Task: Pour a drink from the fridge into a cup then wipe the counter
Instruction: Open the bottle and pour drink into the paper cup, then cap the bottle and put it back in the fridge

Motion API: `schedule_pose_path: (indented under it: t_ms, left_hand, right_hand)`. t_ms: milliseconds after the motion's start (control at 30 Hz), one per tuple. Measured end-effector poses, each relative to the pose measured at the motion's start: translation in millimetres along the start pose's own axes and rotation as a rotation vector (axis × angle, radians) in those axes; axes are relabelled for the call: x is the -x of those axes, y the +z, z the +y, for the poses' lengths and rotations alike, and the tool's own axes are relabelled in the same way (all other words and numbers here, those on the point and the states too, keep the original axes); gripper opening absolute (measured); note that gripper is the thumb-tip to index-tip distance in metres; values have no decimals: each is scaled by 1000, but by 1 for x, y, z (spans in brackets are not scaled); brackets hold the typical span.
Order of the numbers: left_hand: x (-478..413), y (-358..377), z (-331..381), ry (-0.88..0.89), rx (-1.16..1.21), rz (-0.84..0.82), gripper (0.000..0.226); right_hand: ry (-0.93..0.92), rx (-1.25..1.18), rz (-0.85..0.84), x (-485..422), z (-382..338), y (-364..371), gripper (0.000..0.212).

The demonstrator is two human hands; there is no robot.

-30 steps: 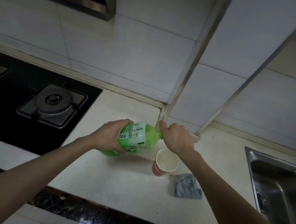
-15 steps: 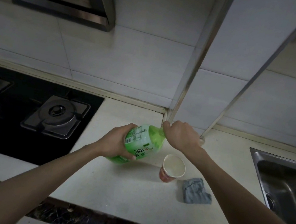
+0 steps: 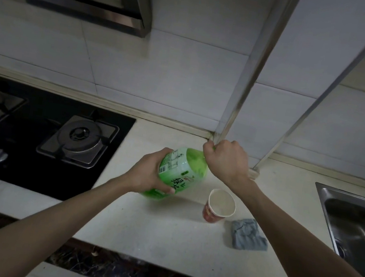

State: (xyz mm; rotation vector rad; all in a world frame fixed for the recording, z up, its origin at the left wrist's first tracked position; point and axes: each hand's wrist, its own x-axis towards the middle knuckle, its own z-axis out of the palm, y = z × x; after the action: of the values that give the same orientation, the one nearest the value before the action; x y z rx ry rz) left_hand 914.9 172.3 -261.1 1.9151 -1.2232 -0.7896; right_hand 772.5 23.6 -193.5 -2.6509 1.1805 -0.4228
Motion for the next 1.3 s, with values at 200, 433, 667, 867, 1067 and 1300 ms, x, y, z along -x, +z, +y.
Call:
schedule_pose_path:
  t_ms: [200, 433, 667, 867, 1067, 1300]
  left_hand:
    - [-2, 0, 5, -13, -44, 9, 88]
    - [0, -11, 8, -64, 71, -129, 85]
    - [7, 16, 7, -39, -142, 97, 86]
    - [17, 21, 13, -25, -246, 248, 82]
    - [22, 11, 25, -133, -96, 398, 90]
    - [40, 14, 47, -296, 131, 681, 90]
  right_hand:
    - [49, -2, -23, -2, 5, 0, 49]
    - [-201, 191, 61, -2, 1, -15, 54]
    - [-11, 52, -53, -1, 1, -6, 40]
    - [104, -47, -139, -8, -2, -4, 43]
    - [-155, -205, -87, -11, 2, -11, 74]
    - [-408, -496, -244, -2, -10, -8, 33]
